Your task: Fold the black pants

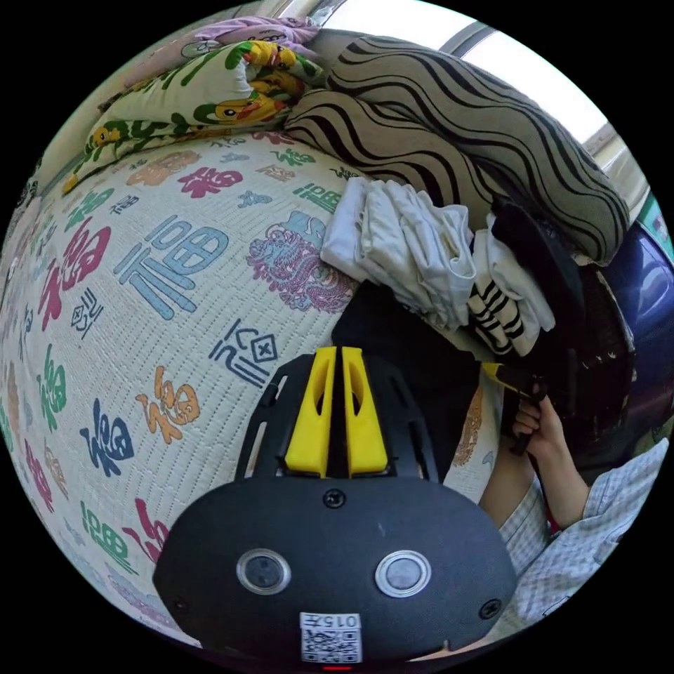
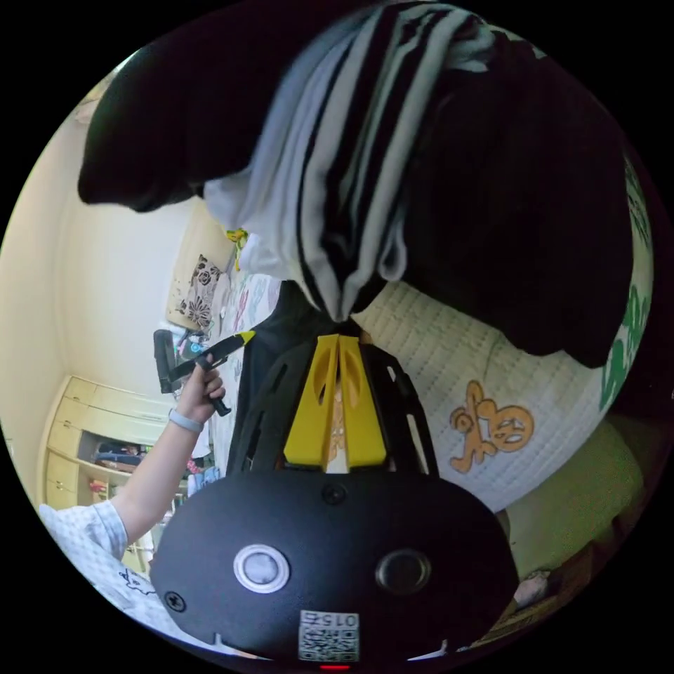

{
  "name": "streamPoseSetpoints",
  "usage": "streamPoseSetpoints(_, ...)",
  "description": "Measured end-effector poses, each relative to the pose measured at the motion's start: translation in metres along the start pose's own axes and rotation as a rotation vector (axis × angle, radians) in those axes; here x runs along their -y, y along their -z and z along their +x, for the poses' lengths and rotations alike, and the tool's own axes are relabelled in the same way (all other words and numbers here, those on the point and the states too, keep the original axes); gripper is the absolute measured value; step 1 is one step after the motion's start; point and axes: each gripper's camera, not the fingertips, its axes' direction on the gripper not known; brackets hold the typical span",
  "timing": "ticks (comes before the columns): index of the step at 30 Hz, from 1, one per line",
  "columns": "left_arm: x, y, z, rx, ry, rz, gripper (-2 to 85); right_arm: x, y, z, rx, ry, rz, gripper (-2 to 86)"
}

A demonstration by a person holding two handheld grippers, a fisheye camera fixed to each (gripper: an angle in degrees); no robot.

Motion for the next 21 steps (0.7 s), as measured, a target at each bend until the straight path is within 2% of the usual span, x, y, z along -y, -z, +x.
streamPoseSetpoints(2,0.008,-0.007,-0.005,0.007,-0.008,-0.066,4.5,-0.003,-0.009,0.011,0.101,-0.025,-0.077,6.9)
streamPoseSetpoints(4,0.012,-0.004,-0.006,-0.004,-0.002,-0.041,6.4,-0.004,-0.021,0.012,0.103,-0.031,-0.11,8.0)
streamPoseSetpoints(7,0.019,-0.002,-0.007,-0.058,0.034,0.064,6.9,0.003,-0.032,0.01,0.064,-0.024,-0.09,4.9)
streamPoseSetpoints(9,0.029,-0.024,-0.008,-0.07,0.048,-0.032,7.2,0.008,-0.037,0.009,0.115,-0.012,-0.09,2.4)
streamPoseSetpoints(10,0.035,-0.043,-0.007,-0.04,0.037,-0.135,6.5,0.011,-0.036,0.009,0.127,-0.032,-0.089,1.3)
streamPoseSetpoints(12,0.039,-0.047,0.0,0.0,0.006,-0.124,3.0,0.015,-0.022,0.002,0.09,0.012,-0.054,0.5)
streamPoseSetpoints(14,0.051,-0.046,0.015,-0.184,-0.105,-0.152,0.2,0.02,-0.002,-0.009,0.038,0.102,-0.031,-0.1)
streamPoseSetpoints(17,0.063,-0.034,0.038,-0.064,-0.224,-0.113,-0.5,0.026,0.011,-0.012,-0.063,0.169,-0.021,-0.3)
streamPoseSetpoints(21,0.071,-0.036,0.031,-0.003,-0.165,-0.095,-0.6,0.029,0.013,0.007,-0.091,0.122,-0.052,-0.1)
